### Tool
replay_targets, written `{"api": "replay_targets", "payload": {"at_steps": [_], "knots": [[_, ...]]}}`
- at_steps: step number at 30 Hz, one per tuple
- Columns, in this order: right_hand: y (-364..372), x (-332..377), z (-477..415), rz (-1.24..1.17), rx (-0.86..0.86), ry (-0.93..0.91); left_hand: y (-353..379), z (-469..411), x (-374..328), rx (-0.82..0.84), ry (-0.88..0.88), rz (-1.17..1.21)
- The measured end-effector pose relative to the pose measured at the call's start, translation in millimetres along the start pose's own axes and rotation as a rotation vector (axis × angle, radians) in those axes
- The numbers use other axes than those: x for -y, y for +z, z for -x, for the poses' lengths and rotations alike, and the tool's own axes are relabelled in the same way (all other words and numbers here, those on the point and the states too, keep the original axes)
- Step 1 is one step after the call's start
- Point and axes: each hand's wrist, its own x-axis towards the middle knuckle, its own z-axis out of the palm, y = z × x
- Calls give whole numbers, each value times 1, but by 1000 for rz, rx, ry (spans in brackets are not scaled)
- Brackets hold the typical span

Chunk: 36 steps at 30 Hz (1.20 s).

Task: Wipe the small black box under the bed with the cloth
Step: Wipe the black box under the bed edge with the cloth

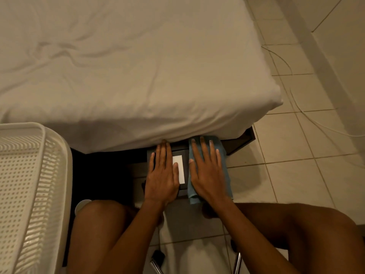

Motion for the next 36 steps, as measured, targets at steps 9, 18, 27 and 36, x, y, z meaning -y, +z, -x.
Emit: {"api": "replay_targets", "payload": {"at_steps": [9, 18, 27, 36], "knots": [[-1, -3, 22, -16, 37, -108, -2, -1, 0, 19, 3, -1], [-3, 6, 30, 48, 9, -126, -3, -2, 0, 35, 16, -29], [0, 6, 13, -53, -49, -25, -2, -1, 0, 43, -2, 11], [-3, -7, 9, -59, -4, -82, 0, 1, 0, 10, -13, 33]]}}
